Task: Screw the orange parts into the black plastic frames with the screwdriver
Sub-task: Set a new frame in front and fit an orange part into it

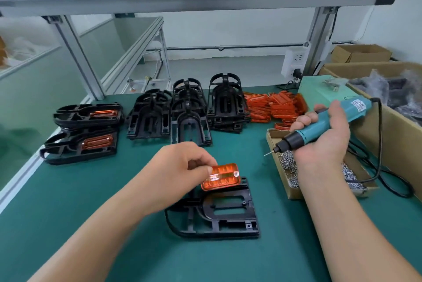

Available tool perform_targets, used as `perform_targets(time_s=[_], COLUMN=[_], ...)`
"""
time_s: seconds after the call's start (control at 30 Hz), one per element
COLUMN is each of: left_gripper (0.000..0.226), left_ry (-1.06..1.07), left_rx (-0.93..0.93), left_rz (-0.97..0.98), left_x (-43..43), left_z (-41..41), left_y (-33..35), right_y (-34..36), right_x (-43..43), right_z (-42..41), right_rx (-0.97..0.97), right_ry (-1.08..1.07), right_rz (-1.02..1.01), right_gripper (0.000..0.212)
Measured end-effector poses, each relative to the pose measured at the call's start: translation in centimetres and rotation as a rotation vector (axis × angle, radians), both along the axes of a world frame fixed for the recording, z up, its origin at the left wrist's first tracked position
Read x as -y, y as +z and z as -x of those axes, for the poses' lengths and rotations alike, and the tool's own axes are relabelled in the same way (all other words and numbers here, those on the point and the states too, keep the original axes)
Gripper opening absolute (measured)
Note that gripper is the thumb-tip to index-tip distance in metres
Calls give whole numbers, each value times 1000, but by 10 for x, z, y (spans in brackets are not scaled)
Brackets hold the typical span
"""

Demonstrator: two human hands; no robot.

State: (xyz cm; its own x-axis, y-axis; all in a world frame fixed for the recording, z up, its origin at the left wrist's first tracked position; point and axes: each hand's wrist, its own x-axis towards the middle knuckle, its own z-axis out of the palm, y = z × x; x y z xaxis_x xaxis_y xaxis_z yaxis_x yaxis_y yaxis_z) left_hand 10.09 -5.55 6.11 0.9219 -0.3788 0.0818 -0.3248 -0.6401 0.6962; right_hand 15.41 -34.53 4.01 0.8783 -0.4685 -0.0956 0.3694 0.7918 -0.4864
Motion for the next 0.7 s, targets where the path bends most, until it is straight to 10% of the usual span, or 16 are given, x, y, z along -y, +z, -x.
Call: perform_targets(time_s=[0.7], left_gripper=[12], left_ry=[-51], left_rx=[32], left_rz=[7], left_x=[-1], left_z=[17], left_y=[-29], right_y=[3], right_x=[-18], right_z=[5], right_rx=[32], right_ry=[75], right_rz=[105], right_gripper=[25])
